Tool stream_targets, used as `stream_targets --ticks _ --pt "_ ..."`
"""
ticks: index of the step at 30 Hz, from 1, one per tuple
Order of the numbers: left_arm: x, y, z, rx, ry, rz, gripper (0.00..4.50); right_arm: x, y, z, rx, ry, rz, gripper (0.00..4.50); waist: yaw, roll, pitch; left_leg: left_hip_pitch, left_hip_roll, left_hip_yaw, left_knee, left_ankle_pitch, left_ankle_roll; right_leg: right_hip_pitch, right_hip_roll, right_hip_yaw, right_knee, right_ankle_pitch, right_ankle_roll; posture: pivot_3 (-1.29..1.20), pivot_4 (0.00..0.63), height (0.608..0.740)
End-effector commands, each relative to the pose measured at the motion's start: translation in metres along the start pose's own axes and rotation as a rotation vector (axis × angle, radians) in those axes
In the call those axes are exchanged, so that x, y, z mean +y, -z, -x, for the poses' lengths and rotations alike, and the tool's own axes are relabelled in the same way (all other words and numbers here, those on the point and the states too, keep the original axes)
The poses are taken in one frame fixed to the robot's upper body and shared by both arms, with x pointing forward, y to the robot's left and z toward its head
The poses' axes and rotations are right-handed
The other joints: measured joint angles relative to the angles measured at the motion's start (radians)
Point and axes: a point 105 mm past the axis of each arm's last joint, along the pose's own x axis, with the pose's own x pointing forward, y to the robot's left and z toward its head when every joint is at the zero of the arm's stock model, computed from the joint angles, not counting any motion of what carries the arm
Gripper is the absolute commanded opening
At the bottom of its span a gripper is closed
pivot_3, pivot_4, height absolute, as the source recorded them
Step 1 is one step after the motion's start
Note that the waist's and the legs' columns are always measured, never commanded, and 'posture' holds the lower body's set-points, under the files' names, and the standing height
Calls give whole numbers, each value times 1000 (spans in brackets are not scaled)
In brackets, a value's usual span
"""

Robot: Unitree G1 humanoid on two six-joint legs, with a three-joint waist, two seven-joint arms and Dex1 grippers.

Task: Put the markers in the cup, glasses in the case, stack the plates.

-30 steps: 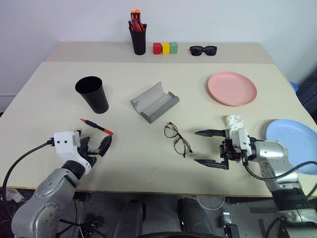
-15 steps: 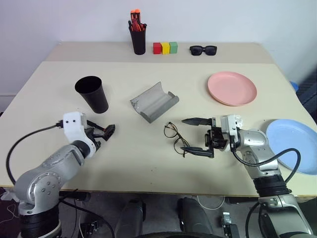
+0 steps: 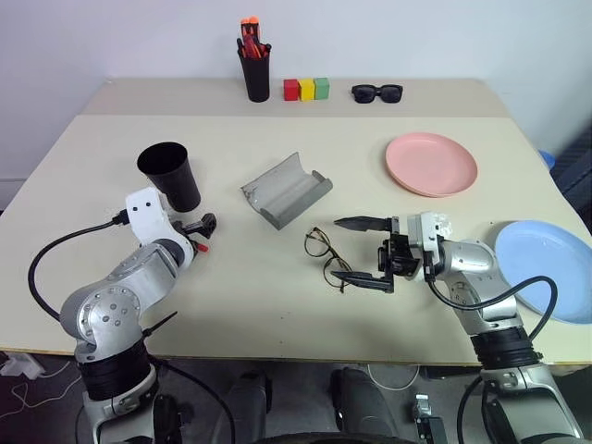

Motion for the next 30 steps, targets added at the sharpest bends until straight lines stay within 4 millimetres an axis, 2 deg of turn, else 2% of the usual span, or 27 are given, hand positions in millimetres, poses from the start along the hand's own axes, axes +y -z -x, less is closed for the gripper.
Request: stream_targets --ticks 1,9,13,26,30 --pt "4 -17 11 -72 -33 14 4500 -6 -7 0 -1 -2 43 4452 1 -1 0 0 0 0 0 0 0 0 0 0 0 0 0 0 150 740" --pt "19 -20 14 -96 -172 138 4500 -5 -7 -2 5 -20 38 4452 4 -3 2 0 0 0 0 0 -1 0 0 0 0 0 0 0 150 740" --pt "22 -21 5 -85 -301 243 4500 -6 -8 0 11 -35 37 4452 7 -7 4 0 0 0 0 1 -2 0 0 0 0 0 1 0 150 740" --pt "3 -14 -21 -43 -451 303 4500 -9 -9 6 34 -30 45 4452 5 -11 6 -2 -1 0 0 2 -4 -1 0 0 -2 2 3 0 150 740" --pt "-8 -8 -38 2 -483 321 4500 -6 -14 8 39 -22 49 4452 9 -11 7 -3 -1 0 0 2 -4 -1 0 0 -2 2 4 0 150 740"
